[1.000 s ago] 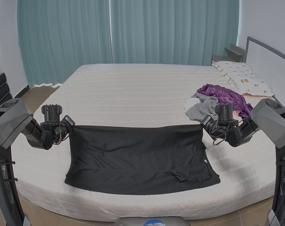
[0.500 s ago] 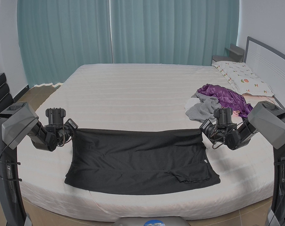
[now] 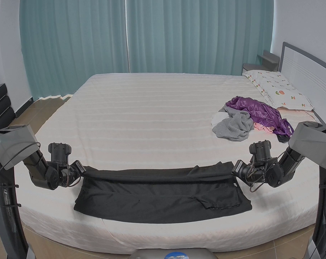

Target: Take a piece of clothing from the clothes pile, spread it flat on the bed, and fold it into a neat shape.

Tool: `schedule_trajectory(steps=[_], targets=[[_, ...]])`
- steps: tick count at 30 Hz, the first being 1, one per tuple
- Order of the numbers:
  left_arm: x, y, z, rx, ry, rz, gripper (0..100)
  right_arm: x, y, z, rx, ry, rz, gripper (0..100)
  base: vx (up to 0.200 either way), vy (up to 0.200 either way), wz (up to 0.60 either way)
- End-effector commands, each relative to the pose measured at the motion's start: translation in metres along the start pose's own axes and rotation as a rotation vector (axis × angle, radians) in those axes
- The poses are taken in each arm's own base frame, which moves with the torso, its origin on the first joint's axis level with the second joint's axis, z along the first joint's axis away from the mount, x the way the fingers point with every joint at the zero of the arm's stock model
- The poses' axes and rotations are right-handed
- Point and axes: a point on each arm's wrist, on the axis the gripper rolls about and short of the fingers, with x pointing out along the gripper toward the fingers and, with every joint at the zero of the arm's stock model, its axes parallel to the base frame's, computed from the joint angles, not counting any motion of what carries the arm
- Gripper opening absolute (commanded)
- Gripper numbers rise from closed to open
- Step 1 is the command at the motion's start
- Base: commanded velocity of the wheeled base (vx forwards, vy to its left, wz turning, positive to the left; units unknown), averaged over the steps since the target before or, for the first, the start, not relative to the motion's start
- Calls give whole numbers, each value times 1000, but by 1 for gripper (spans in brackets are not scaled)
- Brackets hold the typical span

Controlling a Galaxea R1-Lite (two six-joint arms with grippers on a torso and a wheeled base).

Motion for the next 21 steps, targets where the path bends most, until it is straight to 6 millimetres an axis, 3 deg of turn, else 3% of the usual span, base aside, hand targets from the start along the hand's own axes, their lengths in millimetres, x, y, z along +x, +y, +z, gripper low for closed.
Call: schedule_trajectory(steps=[1, 10, 18, 19, 20, 21], targets=[[-8, 13, -21, 34, 71, 46, 0, -5, -8, -12, -28, 34, -23, 0, 0, 0, 0], [-12, 10, -28, 49, 93, 47, 0, -8, -16, -18, -40, 56, -53, 0, 0, 0, 0], [-13, 12, -32, 54, 109, 56, 0, 1, -21, -22, -52, 67, -68, 0, 0, 0, 0], [-13, 12, -33, 57, 112, 56, 0, 1, -21, -22, -52, 67, -68, 100, 0, 0, 0], [-13, 12, -33, 55, 111, 55, 100, 0, -20, -21, -52, 63, -63, 100, 0, 0, 0], [-14, 11, -33, 56, 112, 54, 100, -1, -19, -20, -49, 59, -59, 100, 0, 0, 0]])
